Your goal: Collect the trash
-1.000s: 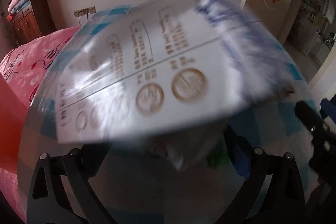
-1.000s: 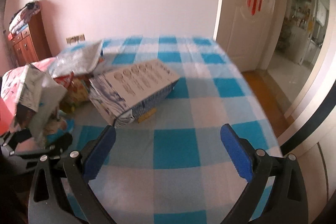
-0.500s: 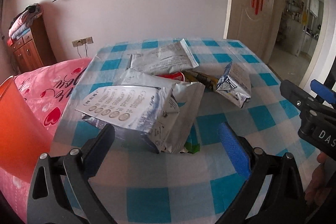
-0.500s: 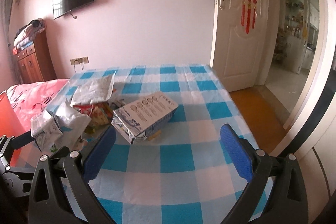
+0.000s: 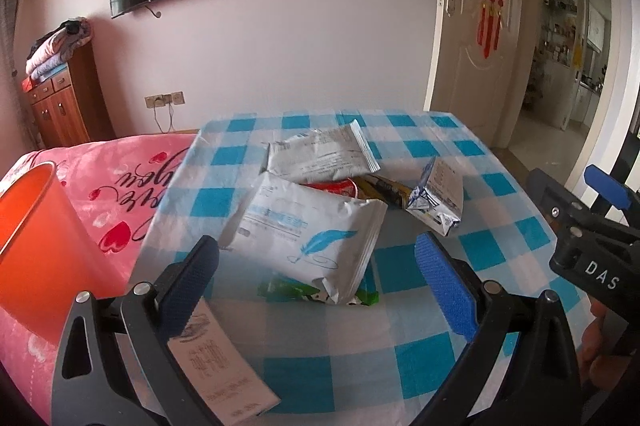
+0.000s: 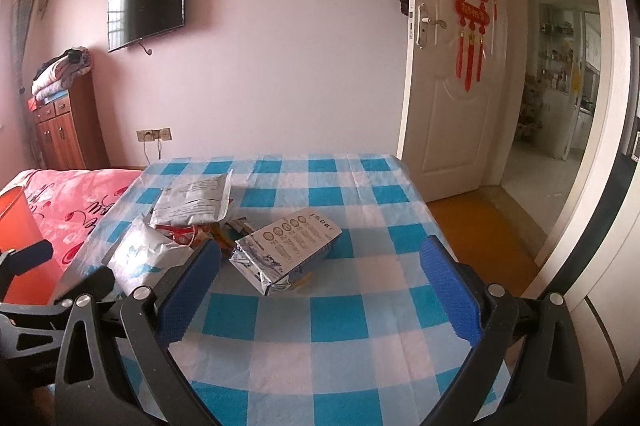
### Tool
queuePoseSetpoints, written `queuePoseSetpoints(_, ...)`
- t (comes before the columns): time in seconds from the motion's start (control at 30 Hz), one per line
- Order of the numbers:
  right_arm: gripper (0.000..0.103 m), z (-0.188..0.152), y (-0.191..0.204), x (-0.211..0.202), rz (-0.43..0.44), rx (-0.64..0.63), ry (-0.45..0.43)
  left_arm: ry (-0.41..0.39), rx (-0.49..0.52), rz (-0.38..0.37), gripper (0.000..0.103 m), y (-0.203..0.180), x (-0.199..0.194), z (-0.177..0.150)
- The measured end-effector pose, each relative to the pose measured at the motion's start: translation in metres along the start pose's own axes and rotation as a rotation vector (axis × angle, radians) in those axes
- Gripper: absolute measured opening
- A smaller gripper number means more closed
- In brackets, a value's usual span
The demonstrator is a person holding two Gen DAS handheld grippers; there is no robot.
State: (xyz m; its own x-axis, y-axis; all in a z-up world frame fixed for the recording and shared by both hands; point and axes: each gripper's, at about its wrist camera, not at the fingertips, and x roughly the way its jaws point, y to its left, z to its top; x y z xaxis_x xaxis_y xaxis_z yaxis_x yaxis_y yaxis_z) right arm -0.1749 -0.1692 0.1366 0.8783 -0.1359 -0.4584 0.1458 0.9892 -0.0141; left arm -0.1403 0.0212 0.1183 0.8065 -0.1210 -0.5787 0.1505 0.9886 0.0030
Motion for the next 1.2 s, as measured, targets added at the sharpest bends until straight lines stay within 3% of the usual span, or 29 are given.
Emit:
queuePoseSetpoints(0.7,0.099,0.000,0.010,-0.009,-0.001,-0.027,-0.013,-0.025,-0.044,0.018,0.099,0.019,-0.018,-0.002)
queuePoseSetpoints(1.2,0.099,-0.008,0.015,-0.020,0.047,-0.067,-0.052,-0.040,-0.079,0.036,0.099,0.028,-0.031,-0.007)
